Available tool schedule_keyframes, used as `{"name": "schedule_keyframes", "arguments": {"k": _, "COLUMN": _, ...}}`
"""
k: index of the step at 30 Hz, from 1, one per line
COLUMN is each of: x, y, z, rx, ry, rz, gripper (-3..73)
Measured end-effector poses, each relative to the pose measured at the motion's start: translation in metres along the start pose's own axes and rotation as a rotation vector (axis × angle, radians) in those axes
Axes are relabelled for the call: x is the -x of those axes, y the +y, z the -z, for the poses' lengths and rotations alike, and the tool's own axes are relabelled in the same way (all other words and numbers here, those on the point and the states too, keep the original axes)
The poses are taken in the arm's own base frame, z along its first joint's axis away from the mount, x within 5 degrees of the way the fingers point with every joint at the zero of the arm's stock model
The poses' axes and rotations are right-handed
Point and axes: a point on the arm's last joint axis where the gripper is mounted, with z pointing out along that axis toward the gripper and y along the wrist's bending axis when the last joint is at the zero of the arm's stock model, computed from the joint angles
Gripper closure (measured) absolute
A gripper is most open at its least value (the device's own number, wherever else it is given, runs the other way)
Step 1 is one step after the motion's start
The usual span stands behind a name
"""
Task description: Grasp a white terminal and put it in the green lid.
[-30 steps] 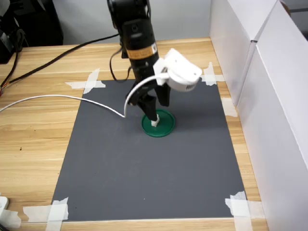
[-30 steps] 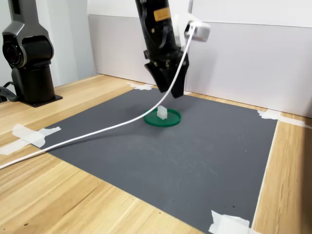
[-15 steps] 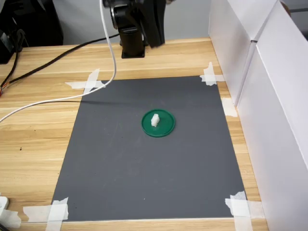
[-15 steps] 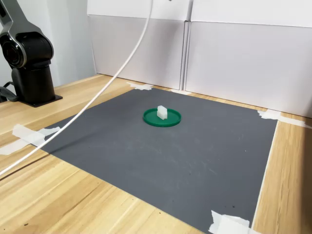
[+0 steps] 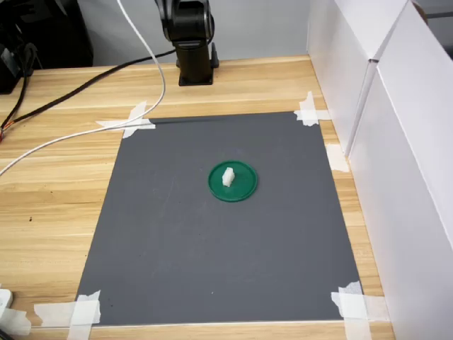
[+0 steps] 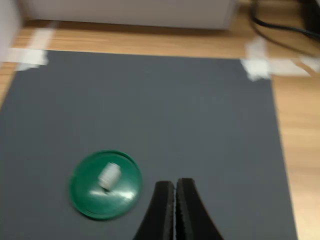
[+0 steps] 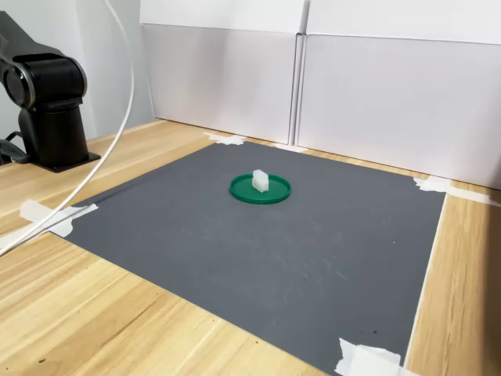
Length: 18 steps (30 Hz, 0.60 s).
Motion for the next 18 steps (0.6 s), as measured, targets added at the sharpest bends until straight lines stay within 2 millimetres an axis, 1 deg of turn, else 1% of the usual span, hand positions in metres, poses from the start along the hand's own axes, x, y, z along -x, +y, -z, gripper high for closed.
{"name": "schedule_keyframes", "arguments": {"k": 4, "x": -0.033, "y": -0.001, "z": 0.005, "rx": -0.050, "ry": 0.010, "rz": -0.022, "gripper": 71.1}}
{"name": "schedule_keyframes", "arguments": {"k": 9, "x": -0.074, "y": 0.003, "z": 0.006, "rx": -0.053, "ry": 0.026, "rz": -0.026, "gripper": 71.1}}
{"name": "schedule_keyframes", "arguments": {"k": 11, "x": -0.087, "y": 0.004, "z": 0.005, "rx": -0.053, "ry": 0.035, "rz": -0.026, "gripper": 71.1}}
{"name": "schedule_keyframes", "arguments": {"k": 15, "x": -0.104, "y": 0.006, "z": 0.004, "rx": -0.054, "ry": 0.033, "rz": -0.028, "gripper": 71.1}}
{"name": "schedule_keyframes", "arguments": {"k": 18, "x": -0.108, "y": 0.006, "z": 0.005, "rx": -0.057, "ry": 0.008, "rz": -0.028, "gripper": 71.1}}
